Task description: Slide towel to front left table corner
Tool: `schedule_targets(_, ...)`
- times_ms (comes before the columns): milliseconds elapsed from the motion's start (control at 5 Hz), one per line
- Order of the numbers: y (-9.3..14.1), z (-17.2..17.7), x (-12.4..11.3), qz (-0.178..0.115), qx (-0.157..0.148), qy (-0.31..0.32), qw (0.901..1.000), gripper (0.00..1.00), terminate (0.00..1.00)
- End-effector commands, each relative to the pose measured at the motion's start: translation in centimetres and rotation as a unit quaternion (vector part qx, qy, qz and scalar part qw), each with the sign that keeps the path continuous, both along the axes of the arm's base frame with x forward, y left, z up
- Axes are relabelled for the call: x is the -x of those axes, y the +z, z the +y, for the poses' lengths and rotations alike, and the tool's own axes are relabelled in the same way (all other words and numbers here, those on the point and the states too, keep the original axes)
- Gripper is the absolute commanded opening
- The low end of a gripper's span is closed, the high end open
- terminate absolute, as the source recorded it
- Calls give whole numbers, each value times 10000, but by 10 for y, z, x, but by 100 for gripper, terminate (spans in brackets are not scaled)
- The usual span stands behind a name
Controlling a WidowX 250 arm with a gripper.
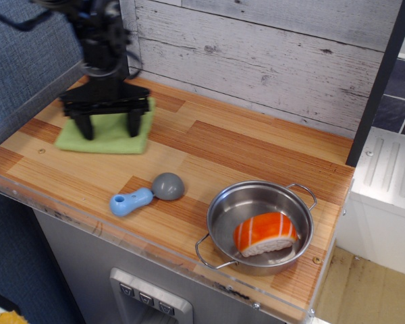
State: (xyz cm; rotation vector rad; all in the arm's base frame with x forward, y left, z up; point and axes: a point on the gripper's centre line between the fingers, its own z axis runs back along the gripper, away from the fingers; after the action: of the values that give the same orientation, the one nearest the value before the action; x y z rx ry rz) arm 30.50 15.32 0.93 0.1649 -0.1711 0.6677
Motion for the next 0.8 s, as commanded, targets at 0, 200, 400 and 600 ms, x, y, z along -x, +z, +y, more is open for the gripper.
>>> schedule_targets(0,-7,8,52,104,19,562,9984,100,0)
schedule_targets(200,2,2,63,91,-46,599,9982,100,0)
schedule_targets(400,16,-5,62,-48,-49,553,9984,100,0)
schedule_targets(600,26,-7,56,-192,-13,534,9984,100,0)
